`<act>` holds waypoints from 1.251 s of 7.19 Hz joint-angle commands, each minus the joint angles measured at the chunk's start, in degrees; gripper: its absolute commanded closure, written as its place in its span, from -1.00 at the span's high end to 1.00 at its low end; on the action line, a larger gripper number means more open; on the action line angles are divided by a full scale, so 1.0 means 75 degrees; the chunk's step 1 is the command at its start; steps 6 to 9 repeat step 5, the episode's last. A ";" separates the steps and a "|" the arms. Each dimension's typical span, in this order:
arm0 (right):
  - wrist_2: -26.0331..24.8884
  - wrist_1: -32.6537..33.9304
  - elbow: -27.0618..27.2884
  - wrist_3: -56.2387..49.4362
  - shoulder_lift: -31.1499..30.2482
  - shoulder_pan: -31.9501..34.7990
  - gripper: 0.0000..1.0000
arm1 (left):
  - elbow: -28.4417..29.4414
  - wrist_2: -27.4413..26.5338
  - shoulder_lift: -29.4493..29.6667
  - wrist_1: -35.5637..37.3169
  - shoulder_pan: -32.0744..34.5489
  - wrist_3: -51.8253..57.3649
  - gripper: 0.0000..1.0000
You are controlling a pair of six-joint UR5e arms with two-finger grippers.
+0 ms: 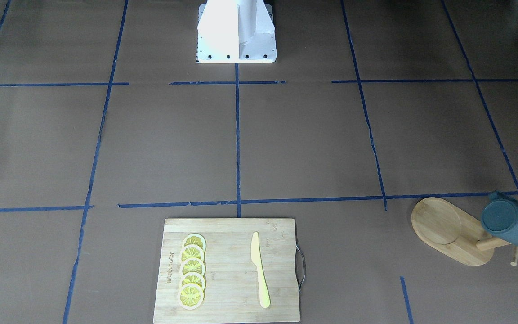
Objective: Hang cup on storage rack
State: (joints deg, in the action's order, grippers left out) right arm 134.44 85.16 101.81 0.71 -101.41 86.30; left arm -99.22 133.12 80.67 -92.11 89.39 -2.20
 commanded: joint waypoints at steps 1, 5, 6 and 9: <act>0.0004 0.0001 -0.0004 0.0011 -0.0002 -0.0010 1.00 | -0.0024 0.0005 0.0001 0.0000 0.0000 0.0000 1.00; 0.0004 0.0001 -0.0028 -0.0024 -0.0048 0.0002 1.00 | -0.0036 0.0005 0.0013 -0.0012 0.0000 0.0000 1.00; 0.0004 0.0001 -0.0028 -0.0024 -0.0048 0.0002 1.00 | -0.0036 0.0005 0.0013 -0.0012 0.0000 0.0000 1.00; 0.0004 0.0001 -0.0028 -0.0024 -0.0048 0.0002 1.00 | -0.0036 0.0005 0.0013 -0.0012 0.0000 0.0000 1.00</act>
